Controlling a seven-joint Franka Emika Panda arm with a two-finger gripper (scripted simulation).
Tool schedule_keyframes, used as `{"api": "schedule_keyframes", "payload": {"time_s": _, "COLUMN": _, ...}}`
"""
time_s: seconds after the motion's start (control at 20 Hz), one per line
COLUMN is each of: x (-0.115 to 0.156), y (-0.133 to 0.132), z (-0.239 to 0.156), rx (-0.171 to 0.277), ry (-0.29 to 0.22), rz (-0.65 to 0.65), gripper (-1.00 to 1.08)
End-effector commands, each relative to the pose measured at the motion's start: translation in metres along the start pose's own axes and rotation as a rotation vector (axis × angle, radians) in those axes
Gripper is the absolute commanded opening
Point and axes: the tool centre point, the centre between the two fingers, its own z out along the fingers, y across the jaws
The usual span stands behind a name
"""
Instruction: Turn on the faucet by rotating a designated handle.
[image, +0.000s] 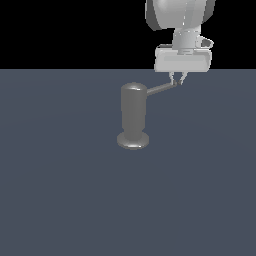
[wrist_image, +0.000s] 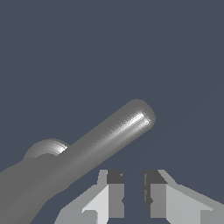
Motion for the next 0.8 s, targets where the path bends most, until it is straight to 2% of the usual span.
{"api": "schedule_keyframes", "payload": {"time_s": 0.0, "x": 0.005, "y": 0.004, "z": 0.010, "rx": -0.003, "ry": -0.006, "rz": 0.007, "gripper": -1.00}}
{"api": "schedule_keyframes", "payload": {"time_s": 0.75, "x": 0.027, "y": 0.003, "z": 0.012, "rx": -0.003, "ry": -0.009, "rz": 0.012, "gripper": -1.00}}
